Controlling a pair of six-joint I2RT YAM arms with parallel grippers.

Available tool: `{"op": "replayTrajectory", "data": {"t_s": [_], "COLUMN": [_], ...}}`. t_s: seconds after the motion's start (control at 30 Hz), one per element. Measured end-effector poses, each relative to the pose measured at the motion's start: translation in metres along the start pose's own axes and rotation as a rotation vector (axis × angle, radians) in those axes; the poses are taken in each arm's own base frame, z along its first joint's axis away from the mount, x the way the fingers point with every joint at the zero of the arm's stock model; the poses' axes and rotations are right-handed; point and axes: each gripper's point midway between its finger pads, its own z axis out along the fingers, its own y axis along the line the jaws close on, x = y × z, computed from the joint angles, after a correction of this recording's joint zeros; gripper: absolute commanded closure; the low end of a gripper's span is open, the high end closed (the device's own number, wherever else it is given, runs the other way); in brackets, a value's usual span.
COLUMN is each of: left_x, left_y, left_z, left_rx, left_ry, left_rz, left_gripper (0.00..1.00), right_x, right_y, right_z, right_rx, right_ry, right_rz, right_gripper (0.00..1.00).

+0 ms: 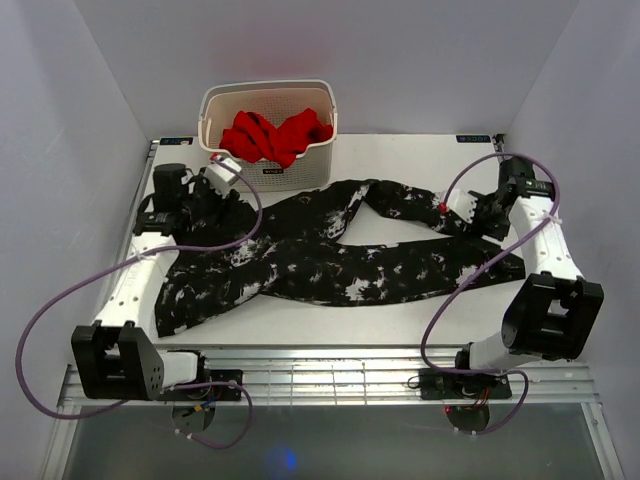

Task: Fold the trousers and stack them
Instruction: Flatten the trousers out

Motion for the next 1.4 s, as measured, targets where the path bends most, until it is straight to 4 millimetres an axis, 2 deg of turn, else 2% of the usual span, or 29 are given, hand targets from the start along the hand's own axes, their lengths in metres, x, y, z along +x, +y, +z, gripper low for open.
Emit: {"op": "replayTrajectory", "data": {"t_s": [0.07,0.13,0.23,0.3,0.4,0.5,0.6,0.77,0.87,0.9,0.97,1.03,1.17,1.2,1.23,1.3,1.33,1.4], "left_x": [0.021,0.050,0.115,0.163,0.218,0.258,0.266,0.276,0.278,0.278,0.276,0.272,0.246,0.238,0.228,0.207,0.197,0.182], "left_y": [0.012,0.019,0.007,-0.010,-0.035,-0.038,-0.014,0.049,0.094,0.103,0.118,0.117,0.104,0.102,0.099,0.096,0.095,0.090], "left_z": [-0.026,-0.040,-0.054,-0.061,-0.068,-0.072,-0.072,-0.062,-0.053,-0.051,-0.047,-0.046,-0.044,-0.044,-0.044,-0.043,-0.042,-0.038], "left_rx": [-0.058,-0.083,-0.050,-0.017,0.040,0.050,0.015,-0.045,-0.105,-0.115,-0.125,-0.106,-0.052,-0.048,-0.044,-0.043,-0.044,-0.037], "left_ry": [0.055,0.129,0.297,0.428,0.597,0.705,0.711,0.700,0.680,0.673,0.656,0.640,0.580,0.564,0.541,0.494,0.471,0.436], "left_rz": [-0.034,-0.093,-0.223,-0.317,-0.422,-0.500,-0.534,-0.557,-0.490,-0.475,-0.442,-0.417,-0.343,-0.327,-0.311,-0.274,-0.260,-0.242], "left_gripper": [0.38,0.39,0.41,0.43,0.47,0.49,0.51,0.49,0.44,0.44,0.41,0.41,0.40,0.40,0.40,0.40,0.40,0.40], "right_x": [-0.001,0.003,0.017,0.028,0.042,0.050,0.055,0.059,0.062,0.060,0.053,0.037,0.001,-0.006,-0.012,-0.018,-0.018,-0.014], "right_y": [0.028,0.057,0.101,0.124,0.146,0.150,0.155,0.186,0.202,0.203,0.191,0.156,0.029,-0.001,-0.021,-0.051,-0.059,-0.062], "right_z": [0.004,0.023,0.056,0.069,0.079,0.082,0.079,0.066,0.054,0.050,0.042,0.030,0.000,-0.004,-0.006,-0.001,0.009,0.034], "right_rx": [-0.050,-0.136,-0.275,-0.339,-0.384,-0.368,-0.336,-0.348,-0.382,-0.387,-0.373,-0.318,-0.069,-0.010,0.018,0.050,0.046,0.006], "right_ry": [-0.005,0.005,0.054,0.095,0.153,0.189,0.207,0.205,0.215,0.209,0.182,0.128,-0.004,-0.033,-0.053,-0.080,-0.082,-0.070], "right_rz": [0.027,0.064,0.111,0.134,0.143,0.127,0.099,0.028,0.012,0.020,0.038,0.080,0.197,0.226,0.249,0.295,0.315,0.349], "right_gripper": [0.30,0.32,0.33,0.35,0.37,0.37,0.38,0.35,0.30,0.30,0.29,0.28,0.30,0.30,0.30,0.29,0.28,0.28]}}
